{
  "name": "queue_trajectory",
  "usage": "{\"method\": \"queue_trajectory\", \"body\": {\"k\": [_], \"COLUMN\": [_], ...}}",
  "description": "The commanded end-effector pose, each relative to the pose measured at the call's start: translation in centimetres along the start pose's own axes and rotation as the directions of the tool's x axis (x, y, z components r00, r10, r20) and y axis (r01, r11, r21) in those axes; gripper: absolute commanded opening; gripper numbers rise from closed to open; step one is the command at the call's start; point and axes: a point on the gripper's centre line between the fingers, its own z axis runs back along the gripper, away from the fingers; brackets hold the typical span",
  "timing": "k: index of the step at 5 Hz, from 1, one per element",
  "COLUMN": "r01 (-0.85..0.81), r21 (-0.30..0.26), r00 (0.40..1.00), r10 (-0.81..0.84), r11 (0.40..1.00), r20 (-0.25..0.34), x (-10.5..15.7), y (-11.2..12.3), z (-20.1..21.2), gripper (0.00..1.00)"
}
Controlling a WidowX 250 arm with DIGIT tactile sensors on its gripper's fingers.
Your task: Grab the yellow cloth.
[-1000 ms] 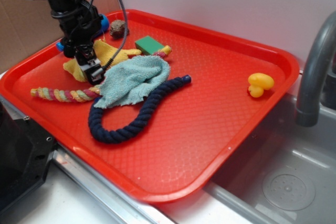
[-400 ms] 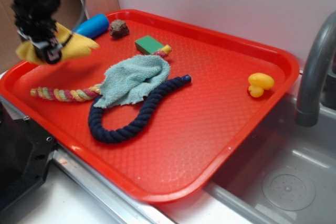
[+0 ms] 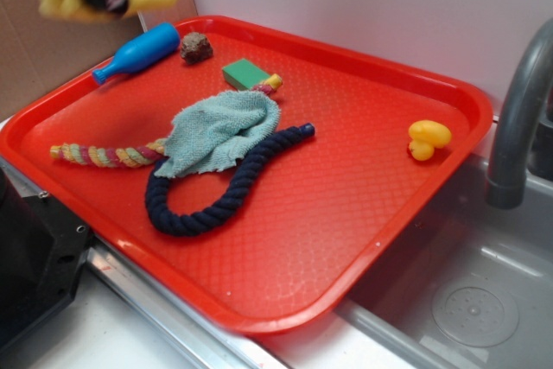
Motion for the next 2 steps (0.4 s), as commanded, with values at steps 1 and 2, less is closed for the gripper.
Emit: {"method": "queue_trajectory", "body": {"k": [1,2], "r01": [0.153,0.149], "r21": [-0.109,-0.14], "r00": [0.973,0.974], "r10": [-0.131,-0.121], "r11": [0.982,0.979], "r20": [0.188,0.192], "x": [2.4,1.4], "y": [-6.0,-6.5], "z": [8.7,8.7], "gripper": [0.0,0.0]}}
